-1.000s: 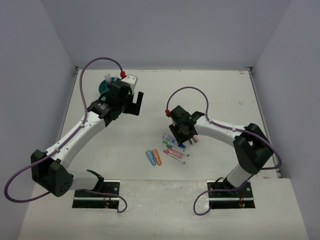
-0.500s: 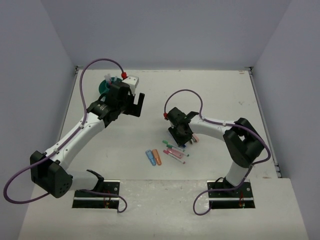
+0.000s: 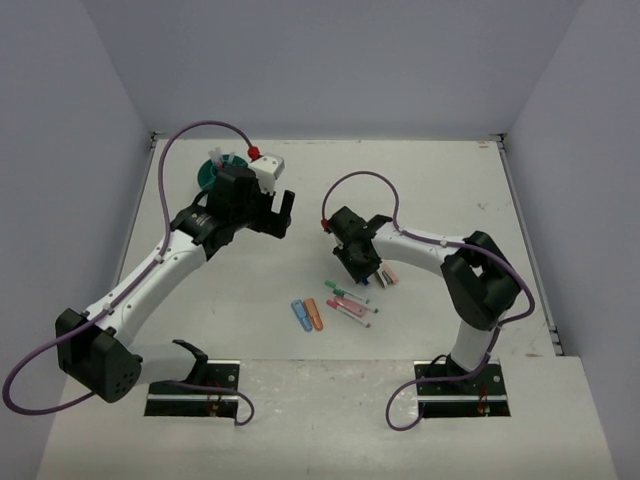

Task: Sort the stationery into containers
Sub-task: Pick up the stationery from the center of the board.

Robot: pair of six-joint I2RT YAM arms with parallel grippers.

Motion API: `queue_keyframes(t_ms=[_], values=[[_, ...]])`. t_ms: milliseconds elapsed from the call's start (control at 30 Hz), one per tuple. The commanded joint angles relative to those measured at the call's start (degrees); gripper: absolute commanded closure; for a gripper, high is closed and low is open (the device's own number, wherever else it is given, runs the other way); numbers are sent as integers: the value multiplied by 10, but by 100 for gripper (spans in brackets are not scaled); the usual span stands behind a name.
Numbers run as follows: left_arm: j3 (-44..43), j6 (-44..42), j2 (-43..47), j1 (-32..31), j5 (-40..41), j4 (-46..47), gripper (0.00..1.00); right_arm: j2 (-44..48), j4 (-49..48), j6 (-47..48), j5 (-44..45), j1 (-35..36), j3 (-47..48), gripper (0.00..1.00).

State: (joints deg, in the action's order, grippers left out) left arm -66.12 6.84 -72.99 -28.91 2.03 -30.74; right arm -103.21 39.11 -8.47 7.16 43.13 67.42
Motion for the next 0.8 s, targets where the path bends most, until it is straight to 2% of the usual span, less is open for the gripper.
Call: queue_keyframes(t_ms=[0, 33, 133, 267, 367, 400, 500, 667, 767], values=[[27, -24, 71, 1, -78, 134, 0, 69, 70, 73, -101, 4, 78, 100], [29, -24, 84, 1, -99, 160, 0, 70, 92, 99, -134, 4, 89, 100], [57, -21, 116, 1, -232, 245, 0, 80, 147, 161, -255, 4, 115, 100], [68, 3, 114, 1, -420, 275, 0, 147, 132, 182, -308, 4, 117, 100], [99, 12, 139, 1, -518, 310, 0, 202, 112, 193, -372, 4, 105, 100], [120, 20, 147, 1, -550, 351, 0, 231, 104, 197, -387, 4, 102, 100], [139, 45, 166, 0, -580, 385, 0, 278, 73, 204, -432, 4, 91, 100], [135, 65, 175, 1, -579, 392, 0, 323, 57, 204, -458, 4, 85, 100], [122, 79, 157, 1, -590, 393, 4, 336, 51, 202, -471, 4, 89, 100]])
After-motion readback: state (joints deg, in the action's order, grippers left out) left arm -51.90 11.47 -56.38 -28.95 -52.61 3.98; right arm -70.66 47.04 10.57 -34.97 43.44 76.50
